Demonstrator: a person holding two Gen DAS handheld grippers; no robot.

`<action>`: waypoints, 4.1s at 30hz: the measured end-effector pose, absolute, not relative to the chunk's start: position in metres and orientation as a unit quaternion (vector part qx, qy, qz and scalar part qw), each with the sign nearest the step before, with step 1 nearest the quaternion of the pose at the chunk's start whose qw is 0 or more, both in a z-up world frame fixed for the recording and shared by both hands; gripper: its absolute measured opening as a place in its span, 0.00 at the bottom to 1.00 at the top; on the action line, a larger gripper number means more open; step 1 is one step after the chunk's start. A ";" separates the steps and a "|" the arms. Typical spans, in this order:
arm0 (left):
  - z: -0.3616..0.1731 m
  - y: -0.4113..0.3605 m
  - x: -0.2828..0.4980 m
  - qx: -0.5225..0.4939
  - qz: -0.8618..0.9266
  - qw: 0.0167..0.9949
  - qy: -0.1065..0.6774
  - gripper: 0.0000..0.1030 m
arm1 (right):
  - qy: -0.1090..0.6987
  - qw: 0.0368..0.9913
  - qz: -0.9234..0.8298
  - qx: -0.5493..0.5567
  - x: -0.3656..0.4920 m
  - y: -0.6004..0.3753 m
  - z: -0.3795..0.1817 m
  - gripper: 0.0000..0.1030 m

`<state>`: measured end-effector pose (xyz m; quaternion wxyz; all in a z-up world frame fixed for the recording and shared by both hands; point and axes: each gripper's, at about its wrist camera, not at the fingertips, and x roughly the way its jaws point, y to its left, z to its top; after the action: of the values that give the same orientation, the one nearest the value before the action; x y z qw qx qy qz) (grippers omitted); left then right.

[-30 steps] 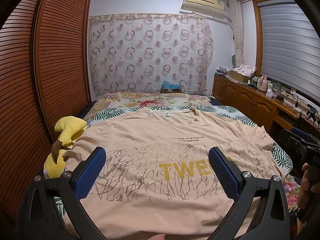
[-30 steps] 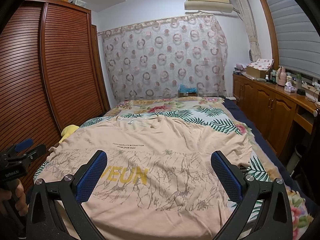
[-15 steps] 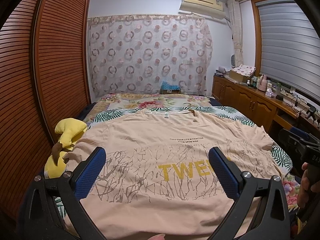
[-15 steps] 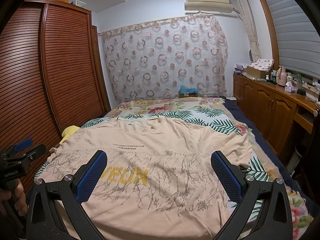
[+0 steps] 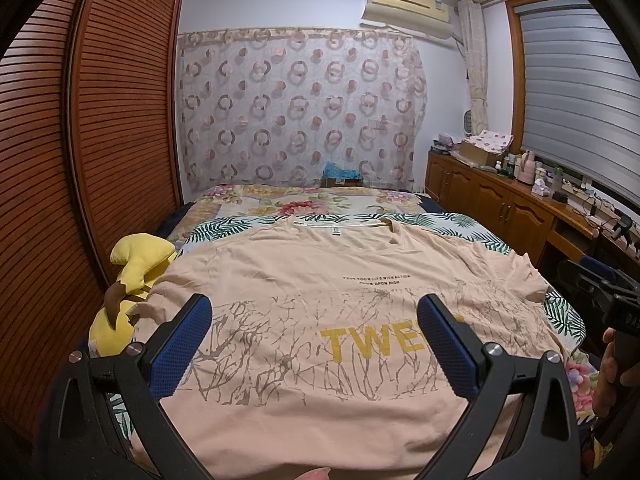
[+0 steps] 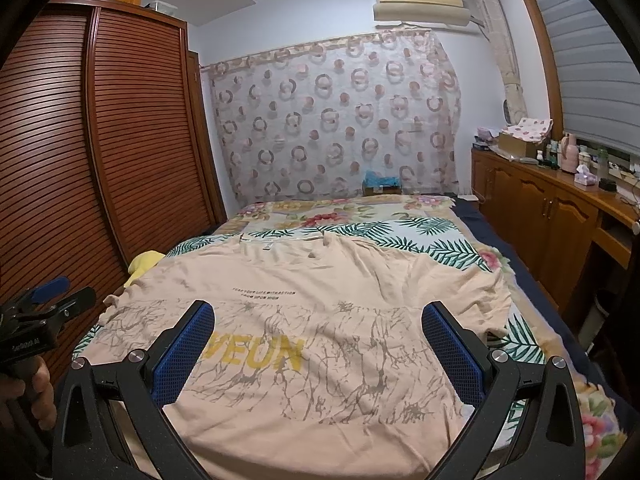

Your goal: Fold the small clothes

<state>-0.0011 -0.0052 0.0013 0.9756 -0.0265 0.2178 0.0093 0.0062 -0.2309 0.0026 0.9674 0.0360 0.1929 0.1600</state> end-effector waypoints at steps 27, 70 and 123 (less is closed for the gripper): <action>-0.055 0.157 0.042 -0.085 0.080 0.939 0.323 0.96 | 0.246 0.926 0.284 -0.035 0.083 -0.182 -0.043 0.93; 0.000 0.116 0.147 -0.057 -0.065 0.916 0.393 0.05 | 0.271 0.902 0.326 -0.079 0.126 -0.147 -0.040 0.92; -0.069 0.167 0.076 -0.128 0.113 0.924 0.343 0.85 | 0.342 0.806 0.439 -0.199 0.242 0.022 -0.047 0.71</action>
<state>0.0764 0.1666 -0.0692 0.9237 -0.1282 0.3427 0.1133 0.2419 0.0224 -0.0471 0.8065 -0.1986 0.3423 0.4393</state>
